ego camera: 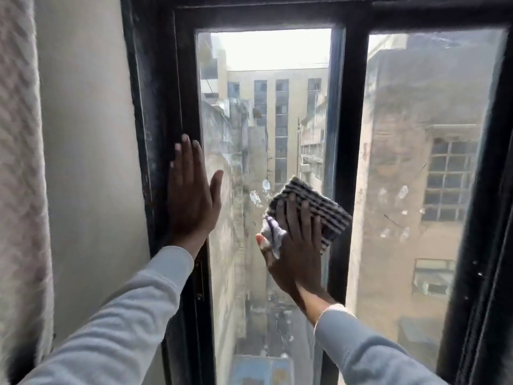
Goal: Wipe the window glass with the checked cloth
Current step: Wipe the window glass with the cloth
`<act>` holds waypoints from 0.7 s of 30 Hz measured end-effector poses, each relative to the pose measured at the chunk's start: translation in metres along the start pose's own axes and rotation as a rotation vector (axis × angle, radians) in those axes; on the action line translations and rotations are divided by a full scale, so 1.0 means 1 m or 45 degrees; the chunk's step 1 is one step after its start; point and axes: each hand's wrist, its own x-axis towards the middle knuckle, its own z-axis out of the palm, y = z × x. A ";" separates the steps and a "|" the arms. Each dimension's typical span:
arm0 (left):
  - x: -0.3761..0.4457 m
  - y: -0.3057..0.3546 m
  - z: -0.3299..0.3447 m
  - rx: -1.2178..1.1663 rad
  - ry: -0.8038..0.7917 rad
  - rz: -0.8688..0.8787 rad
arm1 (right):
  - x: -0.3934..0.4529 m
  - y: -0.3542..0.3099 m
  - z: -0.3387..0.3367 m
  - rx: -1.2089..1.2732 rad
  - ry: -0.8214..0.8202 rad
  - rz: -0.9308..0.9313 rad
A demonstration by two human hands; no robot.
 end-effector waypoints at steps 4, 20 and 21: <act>-0.005 -0.005 0.011 0.006 0.058 0.028 | 0.001 -0.020 0.039 -0.239 -0.080 -0.568; -0.001 -0.010 0.004 -0.193 -0.021 0.030 | 0.040 0.003 0.019 -0.216 0.267 -0.148; -0.001 -0.009 0.003 -0.197 -0.025 0.030 | 0.015 -0.001 0.024 -0.189 0.252 0.002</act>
